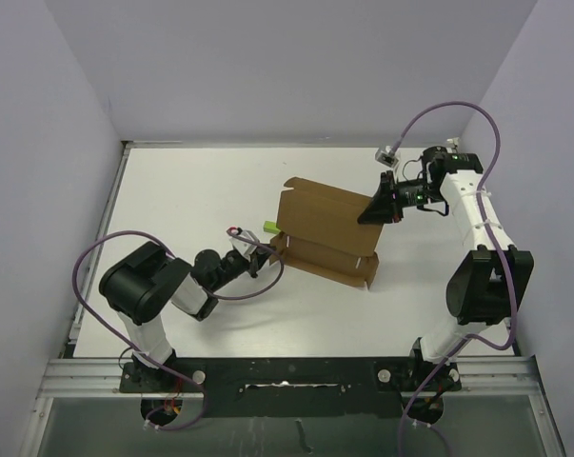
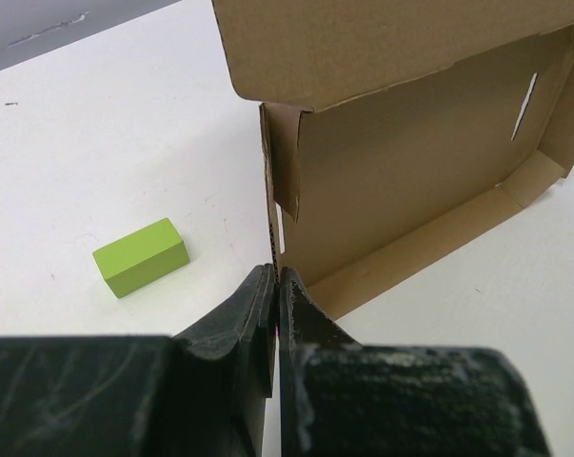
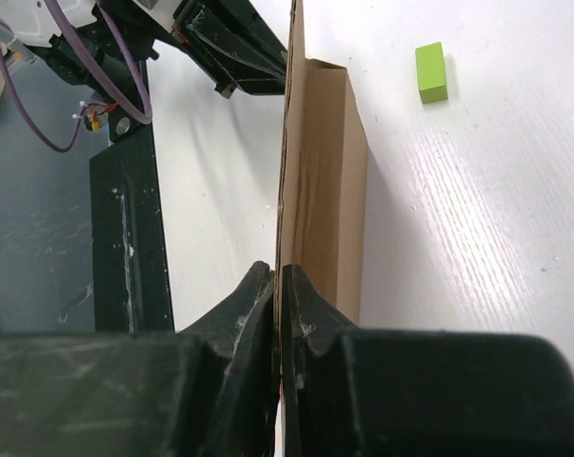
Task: Fold the paper box
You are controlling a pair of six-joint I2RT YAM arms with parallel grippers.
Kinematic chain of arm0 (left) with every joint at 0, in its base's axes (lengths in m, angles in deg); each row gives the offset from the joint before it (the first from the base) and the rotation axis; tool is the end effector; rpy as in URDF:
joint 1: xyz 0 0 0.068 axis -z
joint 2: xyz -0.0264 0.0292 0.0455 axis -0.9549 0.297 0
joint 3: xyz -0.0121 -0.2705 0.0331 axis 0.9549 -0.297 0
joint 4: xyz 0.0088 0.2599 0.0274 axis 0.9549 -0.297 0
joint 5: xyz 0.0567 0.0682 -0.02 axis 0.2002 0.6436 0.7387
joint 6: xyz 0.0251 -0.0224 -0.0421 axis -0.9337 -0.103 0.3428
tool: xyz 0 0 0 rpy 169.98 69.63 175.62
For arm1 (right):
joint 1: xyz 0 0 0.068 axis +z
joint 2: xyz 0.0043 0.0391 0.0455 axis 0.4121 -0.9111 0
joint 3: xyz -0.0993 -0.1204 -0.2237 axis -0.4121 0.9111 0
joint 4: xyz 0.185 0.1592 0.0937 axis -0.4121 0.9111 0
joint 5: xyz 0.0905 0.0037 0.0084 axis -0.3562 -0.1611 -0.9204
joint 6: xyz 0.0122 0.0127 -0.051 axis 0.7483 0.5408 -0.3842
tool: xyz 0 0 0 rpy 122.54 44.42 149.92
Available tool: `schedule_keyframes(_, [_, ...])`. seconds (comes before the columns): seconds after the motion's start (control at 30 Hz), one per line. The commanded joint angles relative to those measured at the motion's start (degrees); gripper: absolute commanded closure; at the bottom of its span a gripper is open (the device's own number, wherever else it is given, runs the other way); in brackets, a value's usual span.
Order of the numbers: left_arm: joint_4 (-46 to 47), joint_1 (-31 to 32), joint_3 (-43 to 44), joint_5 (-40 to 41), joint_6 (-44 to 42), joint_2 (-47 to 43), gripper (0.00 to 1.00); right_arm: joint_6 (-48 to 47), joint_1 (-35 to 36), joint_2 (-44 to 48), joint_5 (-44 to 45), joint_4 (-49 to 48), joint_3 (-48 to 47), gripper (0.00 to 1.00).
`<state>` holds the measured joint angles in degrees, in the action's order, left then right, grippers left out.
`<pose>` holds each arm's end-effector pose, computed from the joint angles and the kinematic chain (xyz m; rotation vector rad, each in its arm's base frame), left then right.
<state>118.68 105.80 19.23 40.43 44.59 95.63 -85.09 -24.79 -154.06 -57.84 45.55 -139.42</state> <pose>0.2215 -0.1581 0.1334 0.6768 1.4746 -0.7461 0.3090 0.0306 0.3209 -0.9894 1.9828 1.3143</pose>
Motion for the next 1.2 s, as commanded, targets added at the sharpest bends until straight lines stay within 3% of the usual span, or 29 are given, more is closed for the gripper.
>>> schedule_keyframes(0.0, [3.02,0.65,-1.4,-3.12,0.85,-1.0,1.0,0.01,-0.06,1.12,-1.22,-0.6,-3.41,1.0])
schedule_keyframes(0.3, [3.01,-0.86,-1.96,-5.35,3.33,-1.34,0.99,-0.01,-0.24,0.66,-0.36,-0.79,-3.31,1.0])
schedule_keyframes(0.6, [-1.06,-6.79,-4.09,-11.39,14.98,-11.18,0.67,-3.76,-1.16,1.55,1.65,0.86,-3.53,1.0])
schedule_keyframes(0.77, [-9.51,-10.82,-4.81,-13.74,19.98,-20.84,0.59,-6.7,-1.48,1.41,1.93,2.6,-3.73,1.0])
schedule_keyframes(0.93, [-26.01,-12.43,-2.32,-10.54,19.57,-30.65,0.55,-9.81,-1.5,1.28,0.62,5.4,-4.56,1.0])
schedule_keyframes(1.17, [-35.87,-14.39,-0.26,-7.65,20.02,-30.42,0.58,-10.33,-1.74,1.98,-0.17,5.52,-4.79,1.0])
